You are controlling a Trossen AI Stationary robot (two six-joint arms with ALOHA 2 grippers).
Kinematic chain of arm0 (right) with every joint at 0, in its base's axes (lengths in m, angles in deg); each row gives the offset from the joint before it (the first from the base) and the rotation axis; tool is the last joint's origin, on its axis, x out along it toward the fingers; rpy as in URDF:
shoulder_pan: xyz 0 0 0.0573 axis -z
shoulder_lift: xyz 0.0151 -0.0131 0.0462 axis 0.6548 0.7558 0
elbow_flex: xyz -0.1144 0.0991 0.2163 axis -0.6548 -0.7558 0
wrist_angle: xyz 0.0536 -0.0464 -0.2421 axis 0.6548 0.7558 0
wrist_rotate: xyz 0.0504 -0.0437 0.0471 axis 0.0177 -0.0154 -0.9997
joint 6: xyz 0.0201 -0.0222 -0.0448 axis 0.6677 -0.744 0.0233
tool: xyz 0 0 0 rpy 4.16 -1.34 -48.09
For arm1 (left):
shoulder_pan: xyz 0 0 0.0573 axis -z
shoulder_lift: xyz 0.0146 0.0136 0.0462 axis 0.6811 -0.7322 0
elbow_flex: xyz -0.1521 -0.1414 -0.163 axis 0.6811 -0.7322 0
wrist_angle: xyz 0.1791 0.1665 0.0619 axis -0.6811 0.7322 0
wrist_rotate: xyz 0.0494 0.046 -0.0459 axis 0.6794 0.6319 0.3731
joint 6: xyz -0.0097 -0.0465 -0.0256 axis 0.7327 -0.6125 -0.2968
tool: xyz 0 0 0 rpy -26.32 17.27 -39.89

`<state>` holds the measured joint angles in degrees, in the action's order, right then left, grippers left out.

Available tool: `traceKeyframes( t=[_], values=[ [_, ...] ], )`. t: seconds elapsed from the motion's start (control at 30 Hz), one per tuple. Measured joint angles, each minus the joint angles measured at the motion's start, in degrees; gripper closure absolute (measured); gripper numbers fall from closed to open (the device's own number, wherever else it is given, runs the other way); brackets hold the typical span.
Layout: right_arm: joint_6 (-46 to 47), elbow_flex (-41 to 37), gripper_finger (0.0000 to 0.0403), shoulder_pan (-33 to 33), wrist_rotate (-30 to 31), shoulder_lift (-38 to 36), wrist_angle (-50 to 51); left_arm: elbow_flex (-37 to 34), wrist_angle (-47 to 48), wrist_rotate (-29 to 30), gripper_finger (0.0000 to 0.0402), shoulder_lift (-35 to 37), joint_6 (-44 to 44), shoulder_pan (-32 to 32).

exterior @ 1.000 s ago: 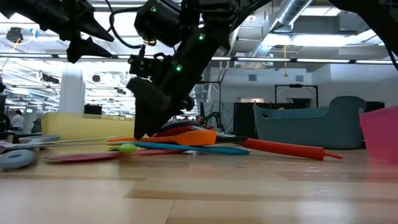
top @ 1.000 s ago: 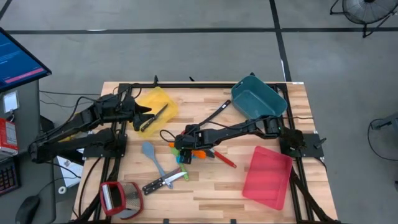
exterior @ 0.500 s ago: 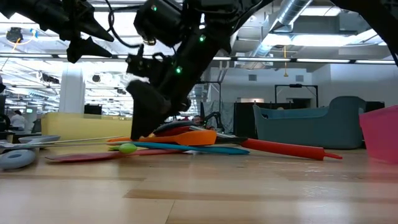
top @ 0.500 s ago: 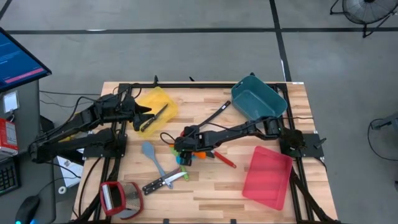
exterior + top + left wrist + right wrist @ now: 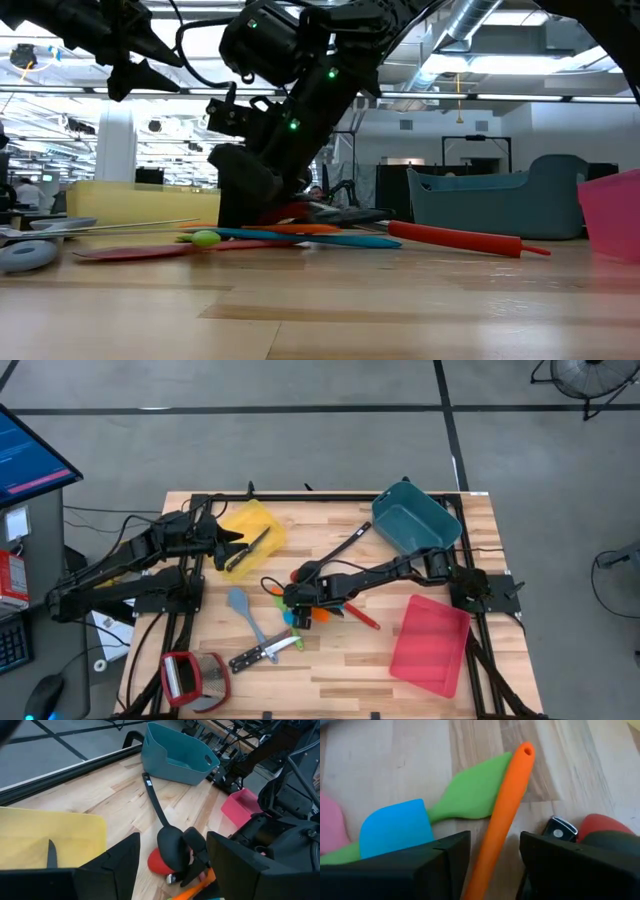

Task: Pick & Place Kitchen Items
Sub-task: Put the orange spatula into the green bin

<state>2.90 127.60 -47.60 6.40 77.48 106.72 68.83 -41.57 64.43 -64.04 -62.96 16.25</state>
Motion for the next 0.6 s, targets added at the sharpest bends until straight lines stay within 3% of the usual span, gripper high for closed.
traceKeyframes(
  t=[0.6],
  values=[
    [6.99,0.11,0.0369,0.34,-1.49,-0.17,2.64,0.00,0.00,0.02,0.0192,0.00,0.92,0.00]
  ],
)
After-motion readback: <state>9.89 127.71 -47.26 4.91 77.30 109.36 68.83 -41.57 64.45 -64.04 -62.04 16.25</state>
